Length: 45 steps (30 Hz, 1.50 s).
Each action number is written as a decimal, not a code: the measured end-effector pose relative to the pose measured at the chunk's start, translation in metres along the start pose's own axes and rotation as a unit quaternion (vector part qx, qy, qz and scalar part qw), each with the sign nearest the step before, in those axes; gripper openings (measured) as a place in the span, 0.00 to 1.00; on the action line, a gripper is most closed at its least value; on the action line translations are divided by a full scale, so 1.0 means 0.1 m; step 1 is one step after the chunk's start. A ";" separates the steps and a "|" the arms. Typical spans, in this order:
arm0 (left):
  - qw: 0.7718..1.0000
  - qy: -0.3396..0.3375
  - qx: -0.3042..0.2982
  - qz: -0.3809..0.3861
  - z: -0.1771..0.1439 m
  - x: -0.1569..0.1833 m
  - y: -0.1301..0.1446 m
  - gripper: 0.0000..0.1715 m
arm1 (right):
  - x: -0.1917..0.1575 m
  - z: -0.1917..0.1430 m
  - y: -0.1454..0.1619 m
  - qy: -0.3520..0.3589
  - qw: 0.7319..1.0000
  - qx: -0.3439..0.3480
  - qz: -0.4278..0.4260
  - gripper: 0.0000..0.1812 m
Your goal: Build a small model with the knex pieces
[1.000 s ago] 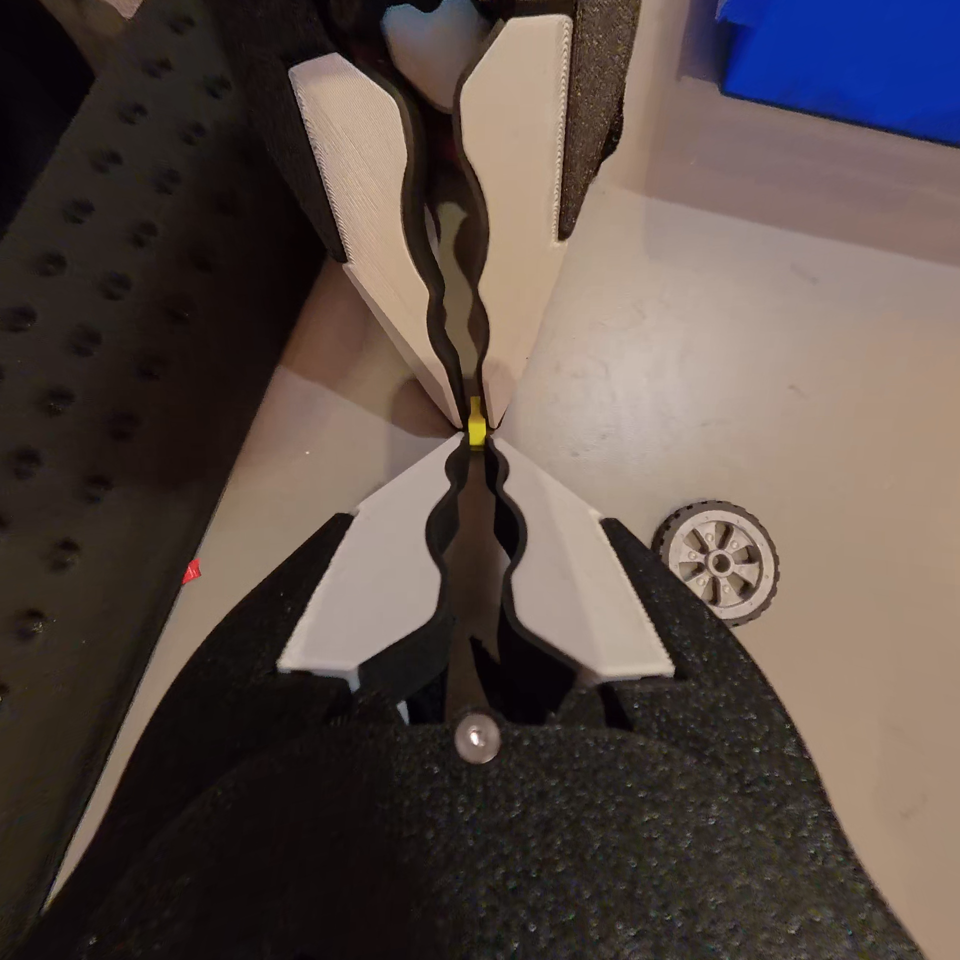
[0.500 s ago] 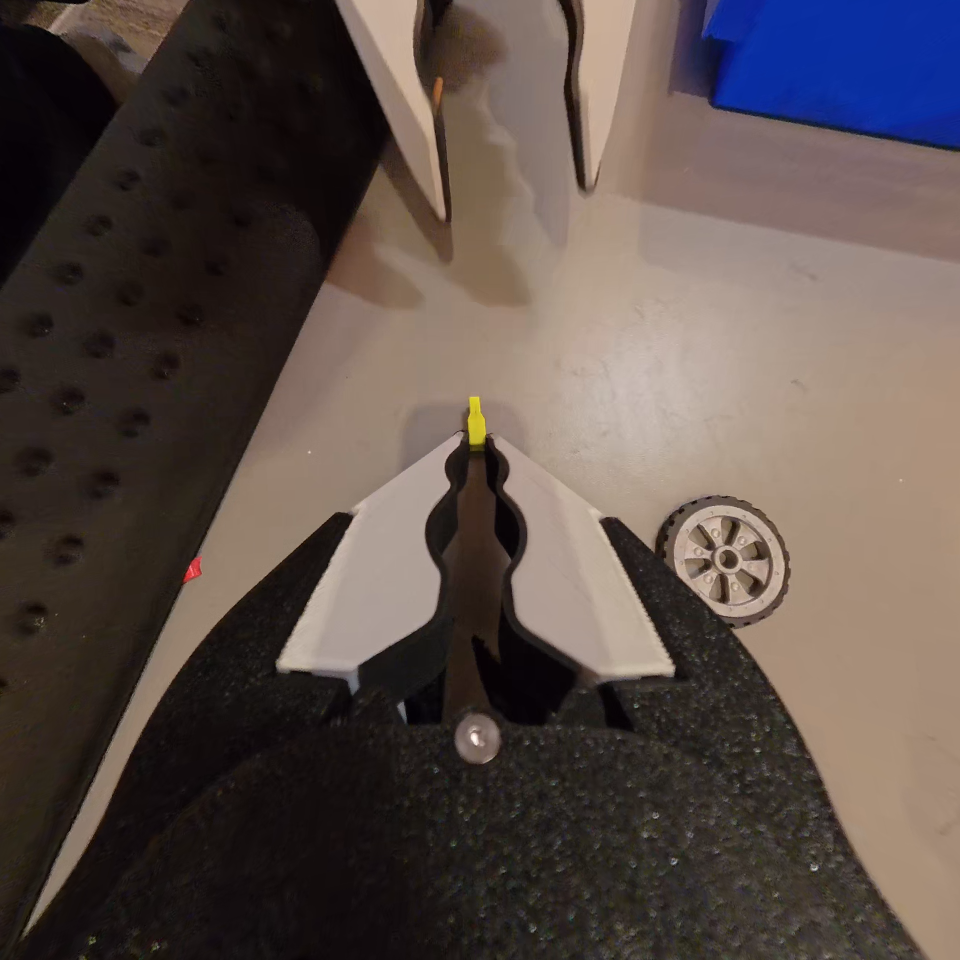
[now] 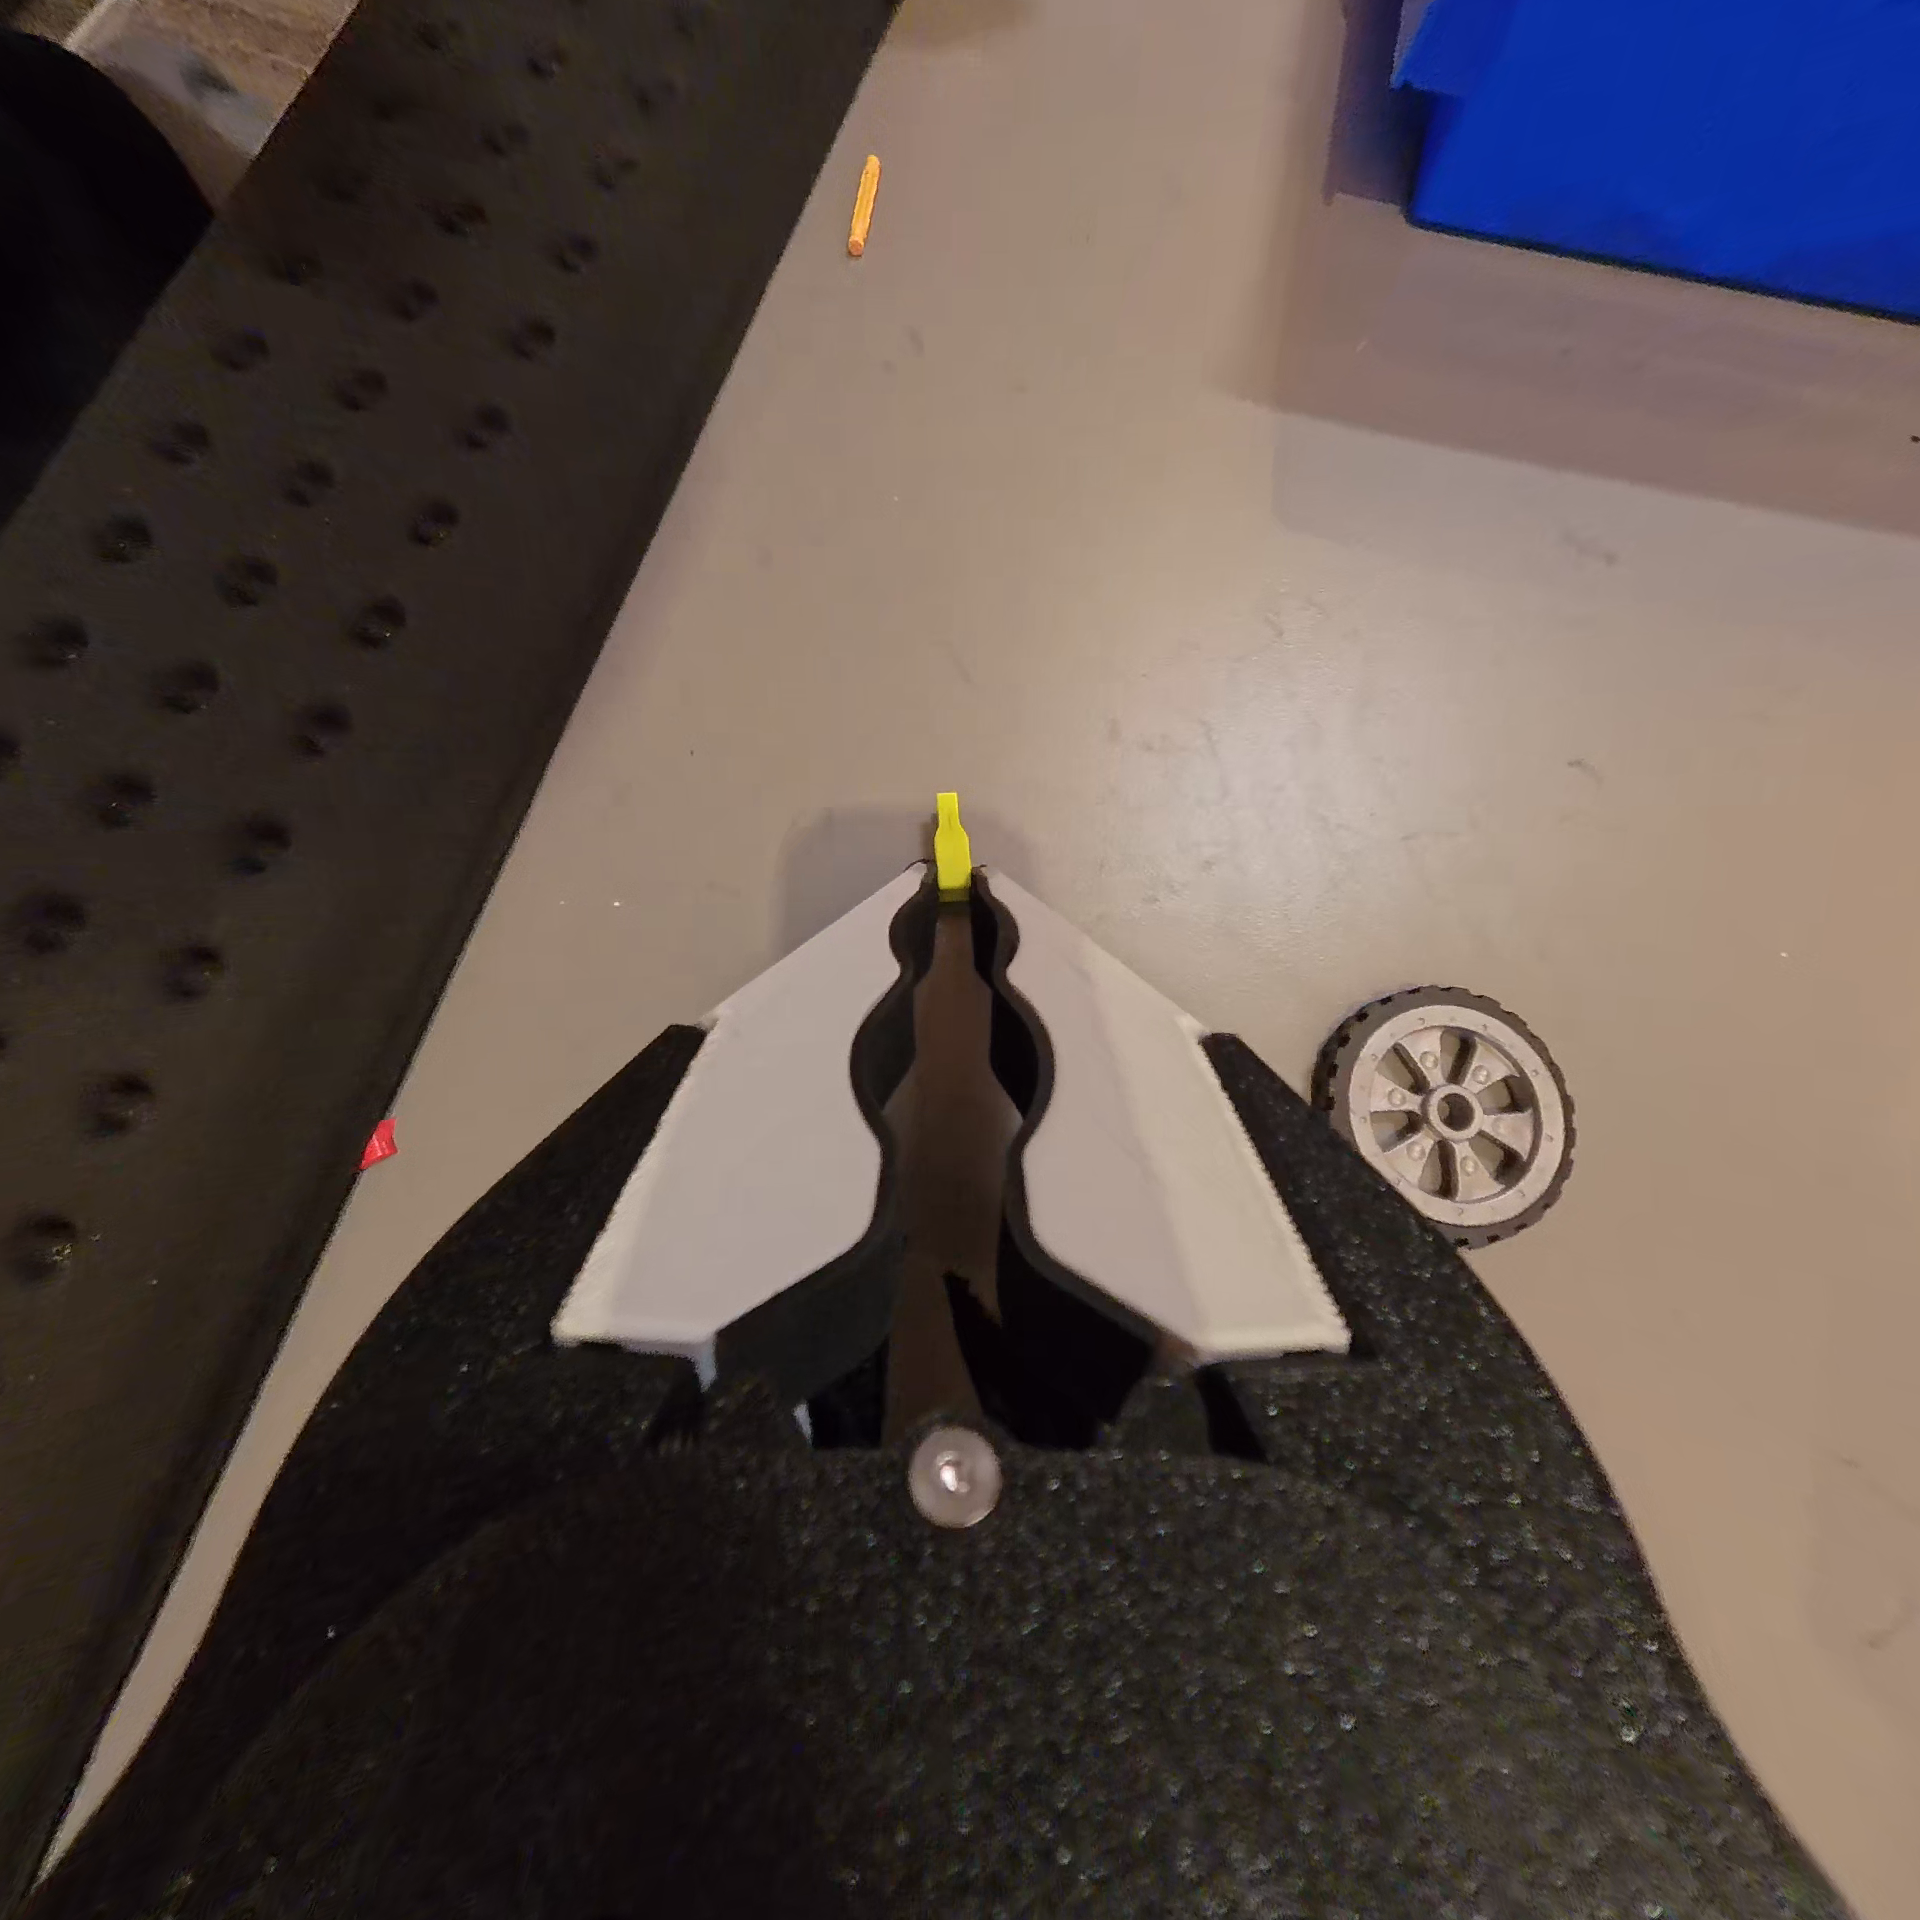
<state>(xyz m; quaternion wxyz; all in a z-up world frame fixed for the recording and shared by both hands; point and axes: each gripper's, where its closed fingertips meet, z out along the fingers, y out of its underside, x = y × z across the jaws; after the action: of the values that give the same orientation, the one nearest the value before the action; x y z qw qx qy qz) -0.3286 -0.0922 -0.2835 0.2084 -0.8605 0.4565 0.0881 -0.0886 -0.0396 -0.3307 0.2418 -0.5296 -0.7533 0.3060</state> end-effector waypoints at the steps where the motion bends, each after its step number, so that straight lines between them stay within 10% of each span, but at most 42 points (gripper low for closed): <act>1: 1.000 0.015 -0.021 0.002 0.04 0.01 0.09 0.22 | 0.00 0.00 0.00 0.001 1.000 0.000 -0.001 0.03; 11: 0.978 0.082 -0.106 0.162 0.37 0.00 0.49 0.10 | -0.01 0.00 0.00 0.001 1.000 0.002 -0.002 0.03; 25: 0.978 0.157 -0.067 0.123 0.36 0.10 0.48 0.00 | -0.01 -0.01 0.00 -0.004 1.000 0.002 0.000 0.03; 34: 0.985 0.125 0.091 0.078 0.23 0.49 -0.54 0.00 | -0.03 -0.02 -0.05 0.006 1.000 0.017 -0.015 0.03; 45: 0.937 0.040 0.214 0.272 0.18 1.42 -1.26 0.00 | -0.50 -0.04 -0.43 -0.064 0.991 0.025 -0.118 0.03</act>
<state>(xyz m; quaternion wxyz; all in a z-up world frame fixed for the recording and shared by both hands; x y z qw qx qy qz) -0.1439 -0.1280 -0.3130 0.3374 -0.6415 0.6889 0.0073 -0.0975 -0.0966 -0.2991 0.2402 -0.4102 -0.8165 0.3276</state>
